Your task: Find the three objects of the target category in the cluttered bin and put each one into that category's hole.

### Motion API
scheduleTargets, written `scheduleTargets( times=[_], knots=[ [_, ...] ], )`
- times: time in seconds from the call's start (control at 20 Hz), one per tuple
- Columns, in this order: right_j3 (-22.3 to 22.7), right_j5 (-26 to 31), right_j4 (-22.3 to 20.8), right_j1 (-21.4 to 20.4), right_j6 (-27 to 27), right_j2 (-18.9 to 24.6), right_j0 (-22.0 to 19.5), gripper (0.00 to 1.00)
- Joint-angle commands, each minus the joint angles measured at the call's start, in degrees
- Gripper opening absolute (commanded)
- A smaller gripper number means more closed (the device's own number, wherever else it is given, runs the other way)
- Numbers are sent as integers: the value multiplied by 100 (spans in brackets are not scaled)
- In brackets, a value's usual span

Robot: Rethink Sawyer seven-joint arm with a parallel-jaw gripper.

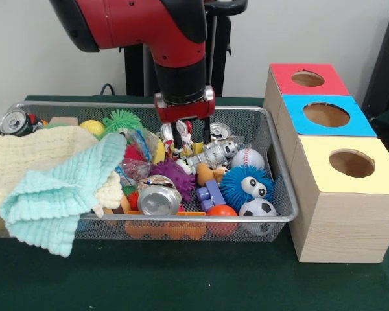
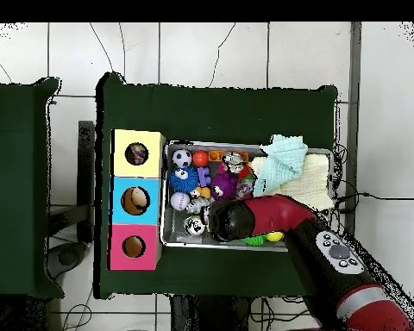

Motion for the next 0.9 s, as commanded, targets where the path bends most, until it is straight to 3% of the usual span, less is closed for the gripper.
scheduleTargets(
  times=[0.05,0.5,0.9],
  knots=[
    [253,-829,-251,440,869,-458,187,100],
    [366,-1430,44,583,892,-709,253,100],
    [264,-1290,126,665,576,-658,184,100]
  ],
)
